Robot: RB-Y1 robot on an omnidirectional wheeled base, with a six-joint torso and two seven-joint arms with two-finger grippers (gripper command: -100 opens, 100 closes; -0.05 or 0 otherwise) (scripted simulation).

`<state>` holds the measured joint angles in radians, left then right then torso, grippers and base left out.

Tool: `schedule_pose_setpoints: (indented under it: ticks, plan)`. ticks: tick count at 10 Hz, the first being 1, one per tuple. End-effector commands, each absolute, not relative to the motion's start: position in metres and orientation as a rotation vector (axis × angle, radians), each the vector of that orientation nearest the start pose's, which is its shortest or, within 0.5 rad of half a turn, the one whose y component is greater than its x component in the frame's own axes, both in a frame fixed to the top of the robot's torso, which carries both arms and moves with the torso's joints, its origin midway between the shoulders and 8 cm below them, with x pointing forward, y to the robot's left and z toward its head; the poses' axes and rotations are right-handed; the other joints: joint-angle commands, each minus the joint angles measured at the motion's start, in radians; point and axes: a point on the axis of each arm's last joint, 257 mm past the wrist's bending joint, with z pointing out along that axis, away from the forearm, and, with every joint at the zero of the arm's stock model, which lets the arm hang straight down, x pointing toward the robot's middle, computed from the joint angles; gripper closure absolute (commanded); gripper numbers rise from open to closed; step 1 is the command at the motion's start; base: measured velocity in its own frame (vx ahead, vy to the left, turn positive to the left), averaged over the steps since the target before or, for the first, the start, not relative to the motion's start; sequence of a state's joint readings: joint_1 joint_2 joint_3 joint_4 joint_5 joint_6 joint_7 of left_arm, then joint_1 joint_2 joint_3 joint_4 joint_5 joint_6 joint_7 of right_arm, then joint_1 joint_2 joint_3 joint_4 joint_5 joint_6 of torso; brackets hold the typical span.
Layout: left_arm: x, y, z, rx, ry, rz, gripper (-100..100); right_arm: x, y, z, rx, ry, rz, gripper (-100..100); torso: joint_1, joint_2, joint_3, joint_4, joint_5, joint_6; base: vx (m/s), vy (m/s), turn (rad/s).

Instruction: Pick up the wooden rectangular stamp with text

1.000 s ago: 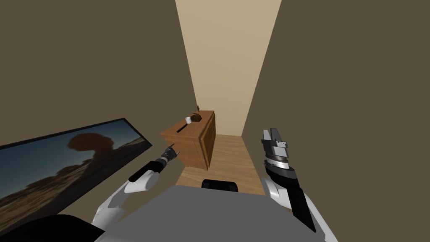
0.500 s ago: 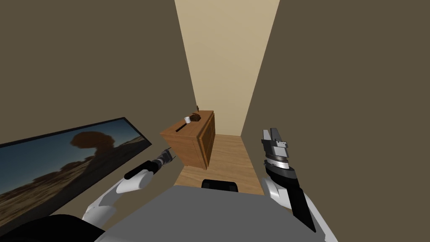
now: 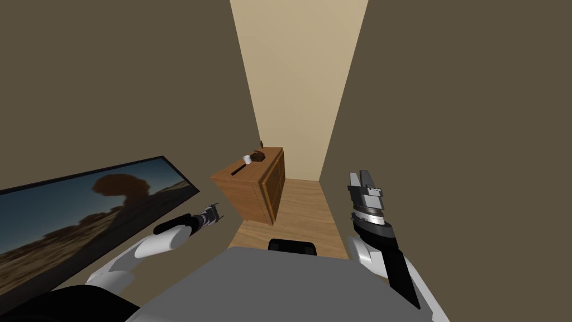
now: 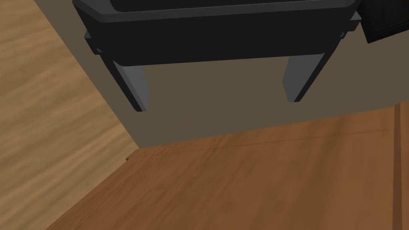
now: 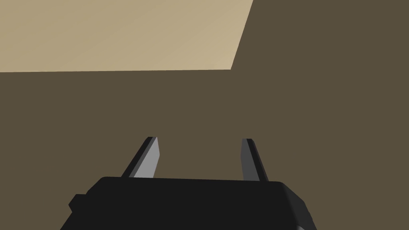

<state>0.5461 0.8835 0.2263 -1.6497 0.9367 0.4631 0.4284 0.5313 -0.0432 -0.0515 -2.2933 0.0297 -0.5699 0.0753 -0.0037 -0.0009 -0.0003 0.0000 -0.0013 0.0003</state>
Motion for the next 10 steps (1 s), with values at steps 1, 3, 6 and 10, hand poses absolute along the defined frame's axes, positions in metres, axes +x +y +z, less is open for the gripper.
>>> schedule_pose_setpoints:
  ticks: [1,3,6,10]
  plan:
    - [0.293,0.594,-0.345,-2.3,1.044,-0.722,-100,0.326,-0.287,0.034,0.525,0.643,1.168,0,0.0,0.0,0.0,0.0,0.0,0.0,-0.002,-0.057,-0.002]
    - [0.274,0.618,-0.348,-2.385,1.005,-0.632,-100,0.326,-0.287,0.034,0.525,0.643,1.168,0,0.0,-0.001,0.0,0.0,0.0,0.0,0.018,-0.055,-0.01]
    - [0.253,0.64,-0.348,-2.468,0.958,-0.536,-100,0.326,-0.287,0.034,0.525,0.643,1.168,0,0.002,-0.002,-0.001,0.0,0.001,0.0,0.022,-0.033,-0.013]
    - [0.219,0.68,-0.337,-2.595,0.819,-0.4,-100,0.326,-0.287,0.034,0.525,0.643,1.168,0,0.003,-0.002,-0.001,-0.001,0.001,0.0,0.044,-0.033,-0.024]
